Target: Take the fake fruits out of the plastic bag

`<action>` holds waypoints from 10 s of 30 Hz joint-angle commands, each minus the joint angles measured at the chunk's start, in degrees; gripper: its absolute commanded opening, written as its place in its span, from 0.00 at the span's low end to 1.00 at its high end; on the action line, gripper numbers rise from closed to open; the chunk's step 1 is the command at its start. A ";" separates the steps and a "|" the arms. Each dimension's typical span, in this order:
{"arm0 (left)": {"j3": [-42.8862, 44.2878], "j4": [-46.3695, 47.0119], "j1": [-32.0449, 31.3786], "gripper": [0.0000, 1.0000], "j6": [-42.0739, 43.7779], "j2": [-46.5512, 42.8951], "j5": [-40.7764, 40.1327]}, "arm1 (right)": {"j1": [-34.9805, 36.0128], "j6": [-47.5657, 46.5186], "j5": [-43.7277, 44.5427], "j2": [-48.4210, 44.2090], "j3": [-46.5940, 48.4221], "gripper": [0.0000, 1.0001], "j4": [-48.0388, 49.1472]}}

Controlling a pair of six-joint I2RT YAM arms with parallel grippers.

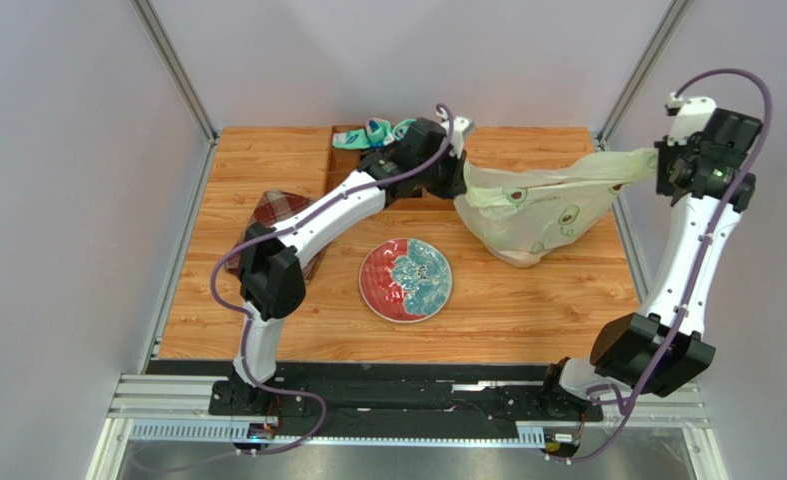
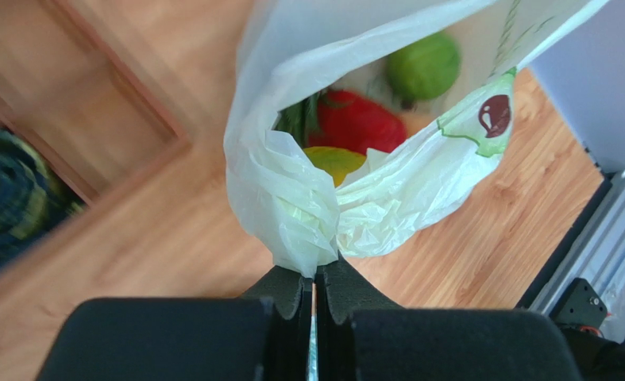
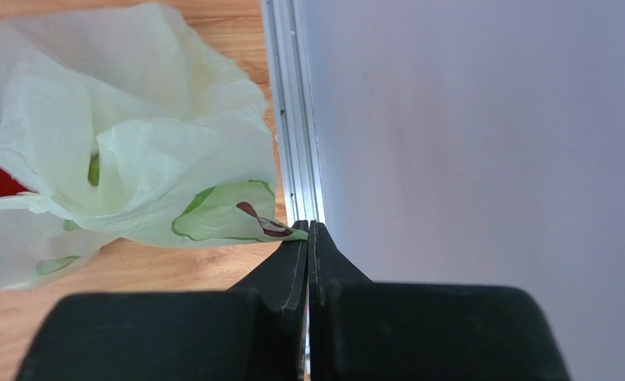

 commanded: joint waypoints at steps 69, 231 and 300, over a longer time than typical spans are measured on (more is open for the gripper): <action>-15.82 -8.79 1.83 0.00 9.66 -10.23 15.75 | 36.59 15.54 1.59 21.35 -13.95 0.61 10.37; -31.11 -8.35 16.69 0.94 5.18 -39.75 -10.00 | 48.03 -8.20 3.35 6.40 -11.31 0.58 -7.40; -33.48 -7.73 18.18 0.94 10.01 -44.58 -12.11 | 65.86 -9.52 -6.32 6.66 -24.40 0.39 -5.73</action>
